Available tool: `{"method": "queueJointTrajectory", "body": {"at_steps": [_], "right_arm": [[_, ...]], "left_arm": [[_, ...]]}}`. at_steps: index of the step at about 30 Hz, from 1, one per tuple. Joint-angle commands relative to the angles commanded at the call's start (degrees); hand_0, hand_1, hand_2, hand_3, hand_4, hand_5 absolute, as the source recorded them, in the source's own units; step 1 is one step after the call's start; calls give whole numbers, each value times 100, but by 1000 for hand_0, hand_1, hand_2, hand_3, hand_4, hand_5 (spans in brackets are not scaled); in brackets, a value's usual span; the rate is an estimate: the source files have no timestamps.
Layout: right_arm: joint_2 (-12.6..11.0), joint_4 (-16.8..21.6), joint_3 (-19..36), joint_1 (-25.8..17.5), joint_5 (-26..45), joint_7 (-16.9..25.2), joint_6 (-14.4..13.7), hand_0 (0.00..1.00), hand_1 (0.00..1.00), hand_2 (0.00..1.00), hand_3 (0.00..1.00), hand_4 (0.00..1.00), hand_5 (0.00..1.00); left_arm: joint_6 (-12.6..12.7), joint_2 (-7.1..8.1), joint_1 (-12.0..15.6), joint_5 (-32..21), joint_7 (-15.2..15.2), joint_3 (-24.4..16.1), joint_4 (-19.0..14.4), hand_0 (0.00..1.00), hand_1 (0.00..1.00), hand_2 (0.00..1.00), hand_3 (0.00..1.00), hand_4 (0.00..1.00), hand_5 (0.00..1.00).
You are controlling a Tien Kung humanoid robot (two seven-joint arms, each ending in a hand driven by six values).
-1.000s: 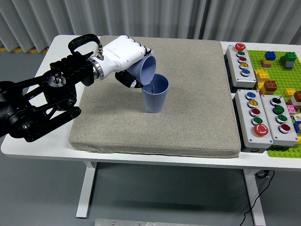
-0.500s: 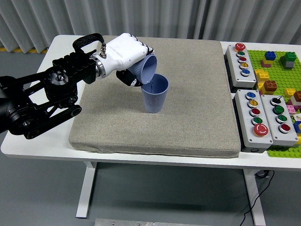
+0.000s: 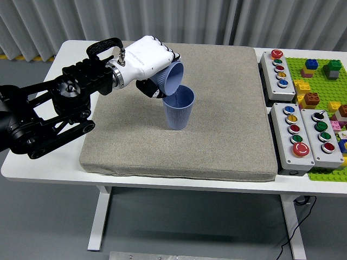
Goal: Pick cup pour cup place
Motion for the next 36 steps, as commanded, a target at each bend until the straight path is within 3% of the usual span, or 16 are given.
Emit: {"method": "queueJointTrajectory", "body": {"at_steps": [18, 22, 26, 36], "right_arm": [[-4, -3, -4, 19, 30, 7, 1, 643, 600, 508, 576, 2, 2], [-3, -3, -8, 25, 50, 9, -3, 642, 600, 508, 576, 2, 2], [0, -7, -4, 22, 45, 18, 1, 642, 600, 508, 576, 2, 2], [33, -4, 80, -42, -76, 17, 23, 643, 600, 508, 576, 2, 2]], "left_arm": [[5, -6, -61, -5, 34, 22, -56, 598, 520, 542, 566, 793, 260], [144, 2, 21, -407, 61, -43, -10, 598, 520, 541, 565, 793, 263], [362, -18, 249, -1217, 11, -336, 113, 598, 520, 541, 565, 793, 263], [1030, -442, 1655, -3113, -456, -2253, 344, 600, 526, 545, 580, 792, 266]]}}
